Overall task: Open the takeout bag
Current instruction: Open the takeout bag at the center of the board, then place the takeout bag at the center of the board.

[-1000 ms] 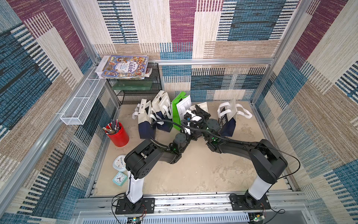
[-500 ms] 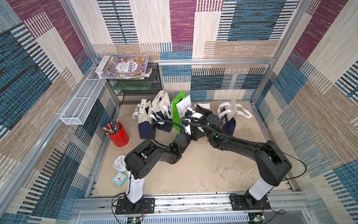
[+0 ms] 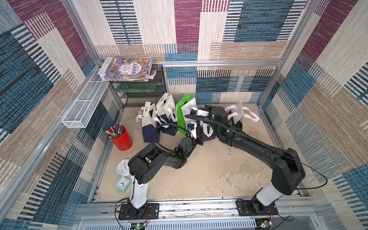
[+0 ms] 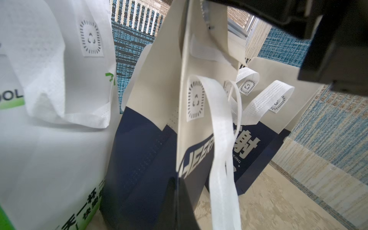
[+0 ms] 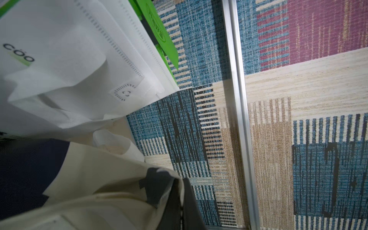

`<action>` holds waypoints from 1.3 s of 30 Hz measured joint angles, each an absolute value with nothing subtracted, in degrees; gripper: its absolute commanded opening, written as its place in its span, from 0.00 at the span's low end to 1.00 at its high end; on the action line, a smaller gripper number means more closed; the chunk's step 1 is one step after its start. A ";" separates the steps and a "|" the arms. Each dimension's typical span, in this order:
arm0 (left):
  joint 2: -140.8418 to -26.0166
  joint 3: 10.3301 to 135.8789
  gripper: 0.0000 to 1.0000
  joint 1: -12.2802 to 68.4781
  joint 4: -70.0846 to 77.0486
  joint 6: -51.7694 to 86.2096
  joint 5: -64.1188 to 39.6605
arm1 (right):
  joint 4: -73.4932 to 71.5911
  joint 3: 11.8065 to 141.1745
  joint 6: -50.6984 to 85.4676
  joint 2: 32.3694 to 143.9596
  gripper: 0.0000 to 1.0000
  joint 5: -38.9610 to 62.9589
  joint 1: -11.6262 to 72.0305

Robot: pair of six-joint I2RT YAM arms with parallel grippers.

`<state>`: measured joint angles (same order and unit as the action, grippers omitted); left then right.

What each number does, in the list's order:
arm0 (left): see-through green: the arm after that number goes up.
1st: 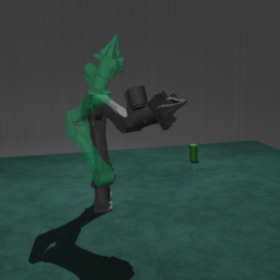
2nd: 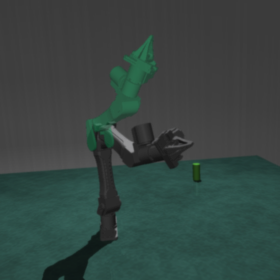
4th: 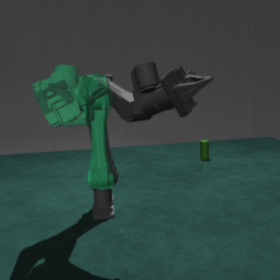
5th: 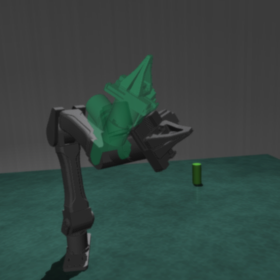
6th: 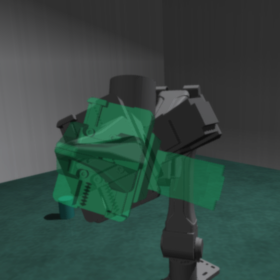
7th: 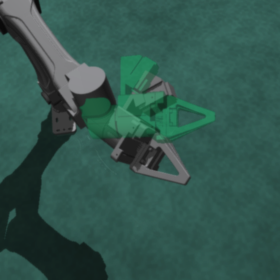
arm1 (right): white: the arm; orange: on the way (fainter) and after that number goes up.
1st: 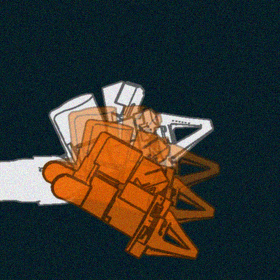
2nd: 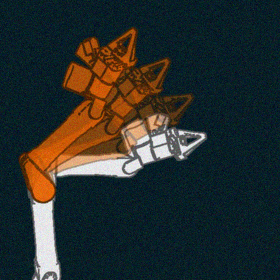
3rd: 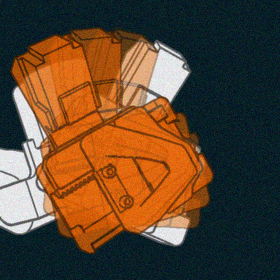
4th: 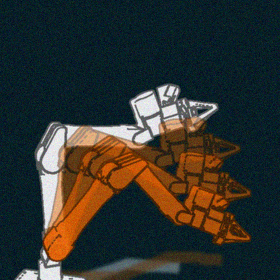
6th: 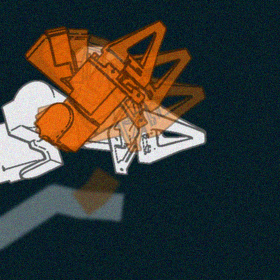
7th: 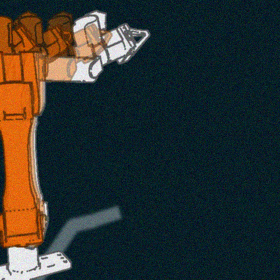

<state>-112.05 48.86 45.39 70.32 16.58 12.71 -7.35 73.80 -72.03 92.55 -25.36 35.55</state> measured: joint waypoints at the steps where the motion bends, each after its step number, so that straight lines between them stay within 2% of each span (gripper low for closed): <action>1: -112.12 48.93 0.00 45.45 70.32 16.34 12.69 | -5.54 74.76 -72.01 92.53 0.00 -25.96 35.53; 4: -112.29 48.97 0.00 45.67 69.97 16.21 12.69 | -1.28 77.38 -70.98 92.53 0.06 -27.86 35.42; 10: -112.38 49.12 0.00 45.87 69.73 15.68 12.73 | 4.75 80.14 -62.83 92.53 0.12 -29.10 34.61; 12: -112.38 49.28 0.00 45.91 69.58 15.44 12.75 | 4.82 79.42 -59.40 92.18 0.22 -28.99 33.89; 13: -112.38 49.28 0.00 45.98 69.47 15.38 12.80 | 4.69 78.81 -57.43 91.88 0.31 -29.02 33.52; 15: -112.27 49.30 0.00 46.13 69.12 15.20 13.06 | 4.54 78.24 -53.36 91.70 0.57 -29.17 32.80; 16: -112.14 49.34 0.00 46.19 68.75 15.20 13.08 | 4.54 78.30 -50.92 91.70 0.66 -29.17 32.42; 17: -111.98 49.47 0.00 46.22 68.25 15.20 13.13 | 4.86 78.87 -48.27 91.70 0.69 -29.17 32.01; 27: -112.51 54.41 0.00 46.52 61.82 16.19 15.16 | 8.21 81.19 -24.58 84.64 0.75 -27.31 28.71; 36: -117.51 65.21 0.00 46.52 53.30 18.35 20.36 | 8.64 68.27 -14.39 69.21 0.75 -20.27 23.42; 37: -118.19 66.22 0.02 46.52 52.99 18.52 20.69 | 8.45 66.54 -14.06 67.64 0.75 -19.99 22.94; 39: -119.15 67.53 0.22 46.50 52.69 18.52 20.82 | 8.36 63.94 -13.23 65.28 0.77 -19.97 21.98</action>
<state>-119.15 67.53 46.50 52.69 18.52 20.82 8.36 63.94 -13.23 65.28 -19.97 21.98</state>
